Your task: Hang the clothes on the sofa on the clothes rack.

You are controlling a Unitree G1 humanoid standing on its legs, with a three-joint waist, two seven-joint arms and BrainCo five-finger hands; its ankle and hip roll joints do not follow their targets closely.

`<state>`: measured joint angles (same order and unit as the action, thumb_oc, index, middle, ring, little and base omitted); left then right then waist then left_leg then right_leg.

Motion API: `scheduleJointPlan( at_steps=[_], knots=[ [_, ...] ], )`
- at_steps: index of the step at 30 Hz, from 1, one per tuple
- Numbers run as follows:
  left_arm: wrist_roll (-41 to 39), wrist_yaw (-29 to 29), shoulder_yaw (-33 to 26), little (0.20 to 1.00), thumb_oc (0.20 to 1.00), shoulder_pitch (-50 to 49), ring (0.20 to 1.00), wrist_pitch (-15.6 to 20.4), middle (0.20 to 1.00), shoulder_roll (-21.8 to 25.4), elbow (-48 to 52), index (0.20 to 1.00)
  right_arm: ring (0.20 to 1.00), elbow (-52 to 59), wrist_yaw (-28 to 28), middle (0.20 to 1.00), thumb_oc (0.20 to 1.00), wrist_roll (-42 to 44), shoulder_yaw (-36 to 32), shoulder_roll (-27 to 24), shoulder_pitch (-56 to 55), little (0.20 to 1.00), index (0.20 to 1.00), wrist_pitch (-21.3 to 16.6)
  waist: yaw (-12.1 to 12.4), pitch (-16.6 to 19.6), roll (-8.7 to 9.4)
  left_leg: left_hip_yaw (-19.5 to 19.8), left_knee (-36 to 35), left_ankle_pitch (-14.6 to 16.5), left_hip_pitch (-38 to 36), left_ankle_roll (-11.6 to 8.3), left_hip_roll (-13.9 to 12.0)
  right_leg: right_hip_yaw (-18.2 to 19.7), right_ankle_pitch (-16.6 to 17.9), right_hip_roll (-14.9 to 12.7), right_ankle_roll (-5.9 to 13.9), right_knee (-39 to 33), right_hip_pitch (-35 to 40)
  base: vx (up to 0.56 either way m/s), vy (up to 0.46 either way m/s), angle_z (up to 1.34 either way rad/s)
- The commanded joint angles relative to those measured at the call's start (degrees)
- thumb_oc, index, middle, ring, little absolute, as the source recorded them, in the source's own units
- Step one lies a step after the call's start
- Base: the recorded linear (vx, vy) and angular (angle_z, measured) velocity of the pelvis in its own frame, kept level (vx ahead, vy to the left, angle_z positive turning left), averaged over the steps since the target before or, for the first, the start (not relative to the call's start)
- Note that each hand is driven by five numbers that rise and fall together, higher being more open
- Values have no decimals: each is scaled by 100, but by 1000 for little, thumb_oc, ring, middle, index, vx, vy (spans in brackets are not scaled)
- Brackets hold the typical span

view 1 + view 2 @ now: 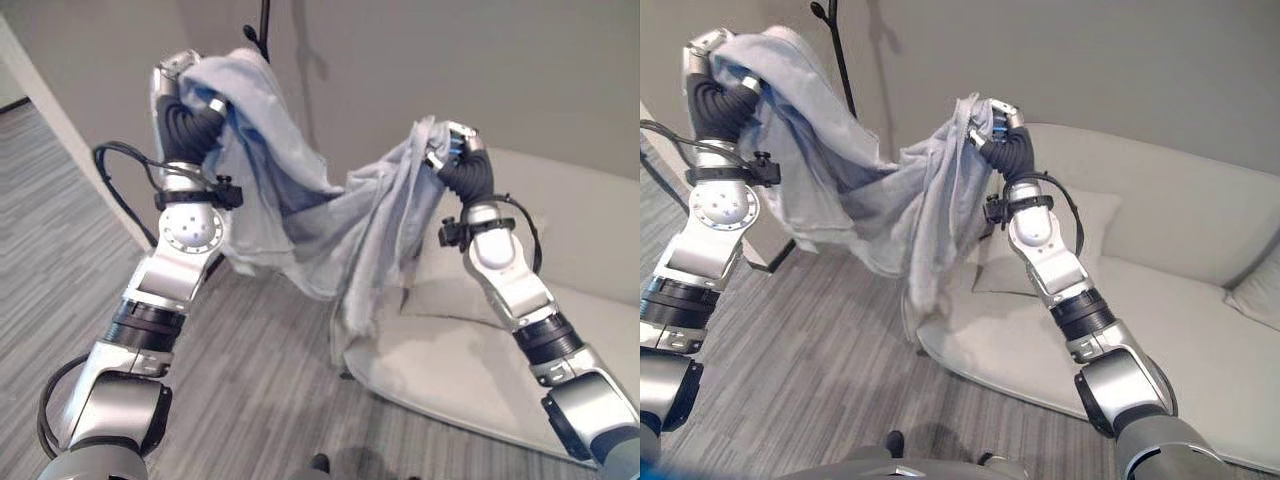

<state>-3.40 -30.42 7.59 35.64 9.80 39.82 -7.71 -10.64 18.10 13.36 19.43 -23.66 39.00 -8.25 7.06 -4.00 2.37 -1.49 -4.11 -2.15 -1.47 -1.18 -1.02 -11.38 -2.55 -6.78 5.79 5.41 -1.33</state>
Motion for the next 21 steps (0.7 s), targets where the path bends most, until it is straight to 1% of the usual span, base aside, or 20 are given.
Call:
scheduleJointPlan(
  at_steps=[1, 3, 4, 7, 8, 9, 10, 13, 14, 15, 16, 17, 18, 19, 20, 21],
  knots=[
    [203, 123, -18, 200, 200, 332, 200, 174, 200, -72, -129, 200, 200, 44, -25, 200, 200, -132, -120, -213, 361, 200, 200, -338, -84, 438, 43, 223, -89, 213, -137, -233, 94, 334, 173, 280, 89, -160, 56, 78, 6, -23],
    [173, 171, -48, 200, 200, 327, 200, 191, 200, -94, -55, 200, 200, 46, -42, 200, 200, -105, -126, -257, 302, 200, 200, -322, -104, 509, 39, 168, -89, 245, -109, -249, 123, 329, 334, 293, 117, -565, 194, 83, -23, -22],
    [164, 203, -85, 200, 200, 258, 200, 187, 200, -133, -16, 200, 200, 92, -77, 200, 200, -92, -161, -277, 216, 200, 200, -295, -144, 553, 37, 147, -89, 257, -137, -250, 107, 398, 421, 332, 129, -781, 286, 77, -35, -18],
    [127, 227, -144, 200, 200, 155, 200, 174, 200, -184, 36, 200, 200, 164, -118, 200, 200, -108, -206, -314, 88, 200, 200, -265, -188, 577, 55, 137, -89, 275, -187, -241, 91, 448, 542, 359, 142, -1028, 402, 62, -66, -1],
    [128, 229, -148, 200, 200, 145, 200, 171, 200, -186, 43, 200, 200, 169, -119, 200, 200, -109, -205, -315, 81, 200, 200, -262, -186, 572, 50, 135, -89, 284, -202, -242, 88, 450, 536, 362, 141, -1027, 416, 2, -53, -1],
    [113, 243, -171, 200, 200, 117, 200, 181, 200, -206, 53, 200, 200, 185, -131, 200, 200, -97, -212, -325, 60, 200, 200, -267, -198, 549, 67, 132, -74, 219, -185, -232, 91, 483, 582, 365, 139, -1040, 391, 8, -33, -1],
    [98, 241, -169, 200, 200, 115, 200, 181, 200, -230, 60, 200, 200, 190, -134, 200, 200, -97, -225, -347, 44, 200, 200, -271, -213, 516, 77, 133, 12, 285, -194, -235, 77, 506, 543, 369, 137, -1036, 408, -10, -52, -3],
    [74, 281, -190, 200, 200, 61, 200, 187, 200, -334, 97, 200, 200, 250, -126, 200, 200, -90, -254, -426, -1, 200, 200, -284, -257, 365, 148, 121, 642, 495, 93, -256, 81, 431, 543, 305, 114, -1036, 455, -15, -35, 0],
    [74, 281, -190, 200, 200, 61, 200, 187, 200, -334, 97, 200, 200, 250, -126, 200, 200, -90, -254, -426, -1, 200, 200, -284, -257, 365, 148, 121, 642, 495, 93, -256, 81, 431, 543, 305, 114, -1036, 455, -20, 25, 12],
    [51, 322, -215, 200, 200, -62, 200, 212, 200, -383, 124, 200, 200, 286, -155, 200, 200, -99, -230, -464, -35, 200, 200, -279, -277, 314, 146, 157, 895, 556, 244, -293, 49, 386, 532, 265, 99, -1029, 472, -21, 61, 10],
    [49, 350, -198, 200, 200, -81, 200, 221, 200, -379, 129, 200, 200, 274, -171, 200, 200, -101, -209, -484, -34, 200, 200, -272, -285, 296, 141, 155, 968, 551, 313, -323, -6, 386, 521, 234, 104, -1026, 475, -28, 101, 3],
    [48, 357, -194, 200, 200, -78, 200, 220, 200, -358, 136, 200, 200, 251, -176, 200, 200, -91, -187, -507, -6, 200, 200, -272, -270, 269, 149, 186, 1003, 518, 386, -360, -77, 391, 524, 191, 124, -1022, 459, -5, 184, 1],
    [32, 360, -196, 200, 200, -80, 200, 244, 200, -313, 147, 200, 200, 227, -194, 200, 200, -55, -160, -552, 37, 200, 200, -290, -256, 264, 161, 290, 873, 421, 431, -432, -318, 428, 512, 78, 173, -1007, 394, -1, 153, -12],
    [32, 360, -197, 200, 200, -80, 200, 244, 200, -313, 147, 200, 200, 226, -194, 200, 200, -55, -160, -552, 37, 200, 200, -291, -255, 266, 161, 289, 866, 417, 429, -433, -319, 430, 512, 79, 172, -1006, 392, 36, 418, -19],
    [-34, 308, -159, 200, 200, -47, 200, 297, 200, -253, 78, 200, 200, 234, -216, 200, 200, -14, -98, -670, 133, 200, 200, -286, -295, 293, 111, 398, 419, -28, 394, -643, -1027, 526, 419, -171, 309, -950, 228, 35, 299, -20],
    [-37, 307, -158, 200, 200, -41, 200, 303, 200, -254, 69, 200, 200, 230, -216, 200, 200, -11, -94, -673, 138, 200, 200, -287, -288, 298, 99, 387, 352, -60, 363, -655, -1049, 532, 406, -153, 302, -931, 214, 76, 578, -10]
  ],
)
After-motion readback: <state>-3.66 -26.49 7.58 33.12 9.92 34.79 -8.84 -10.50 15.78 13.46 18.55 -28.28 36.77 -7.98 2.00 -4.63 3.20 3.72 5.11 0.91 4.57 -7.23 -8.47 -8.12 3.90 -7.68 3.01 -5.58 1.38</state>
